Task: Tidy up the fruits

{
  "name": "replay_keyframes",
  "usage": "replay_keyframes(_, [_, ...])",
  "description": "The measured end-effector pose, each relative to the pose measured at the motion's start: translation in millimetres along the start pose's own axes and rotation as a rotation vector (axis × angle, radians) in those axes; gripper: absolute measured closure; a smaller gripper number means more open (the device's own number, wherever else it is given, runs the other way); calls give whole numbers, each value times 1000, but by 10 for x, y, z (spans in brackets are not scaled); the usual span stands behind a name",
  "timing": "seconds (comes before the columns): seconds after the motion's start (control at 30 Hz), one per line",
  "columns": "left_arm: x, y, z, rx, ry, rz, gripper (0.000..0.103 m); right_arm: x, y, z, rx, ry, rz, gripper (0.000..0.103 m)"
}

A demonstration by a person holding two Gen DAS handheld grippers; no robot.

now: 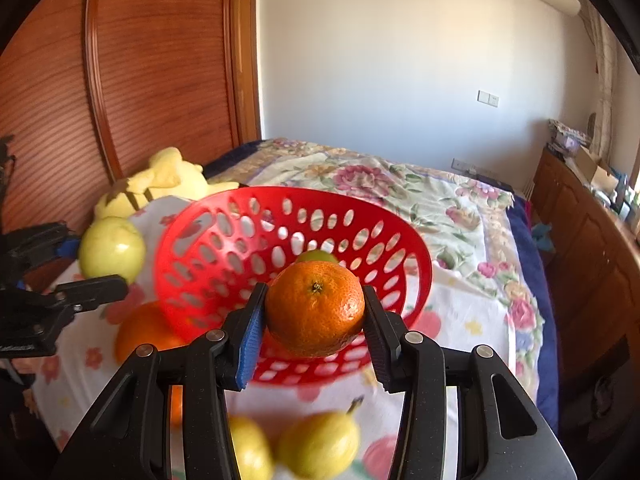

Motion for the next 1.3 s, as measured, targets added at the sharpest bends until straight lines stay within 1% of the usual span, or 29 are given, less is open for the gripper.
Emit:
replay_keyframes(0.13, [-31, -146, -53, -12, 0, -5, 56, 58, -290, -27, -50, 30, 27, 57])
replay_keyframes(0.23, [-50, -237, -72, -22, -3, -6, 56, 98, -414, -6, -73, 29, 27, 57])
replay_keyframes(0.37, [-71, -303, -74, -30, -1, -5, 56, 73, -467, 11, -94, 44, 19, 57])
replay_keyframes(0.57, [-97, -403, -106, -38, 0, -9, 56, 112, -567, 56, -125, 45, 37, 57])
replay_keyframes(0.73, [-100, -501, -109, -52, -3, -7, 56, 128, -575, 59, -119, 44, 35, 56])
replay_keyframes(0.8, [-93, -537, -112, -58, -9, -5, 56, 129, -564, 45, -108, 34, 30, 54])
replay_keyframes(0.93, [-61, -584, -111, -67, -16, -5, 55, 156, -513, 28, -86, 11, 16, 53])
replay_keyframes(1.17, [-6, -713, -57, -100, -26, 1, 55, 217, -357, 28, -41, -29, 14, 52])
replay_keyframes(1.3, [35, -757, -49, -110, -32, -3, 55, 261, -232, 17, -7, -48, 16, 50])
Point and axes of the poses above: each gripper's, at about its wrist camera, not at the fingertips, and y roughly against the way its jaws point, x to its right, z to its underside, the point moved 4 cm from there along -y, roughly the way its jaws point, and after that the axes turned 1 degree about z, right-handed, at the moved point
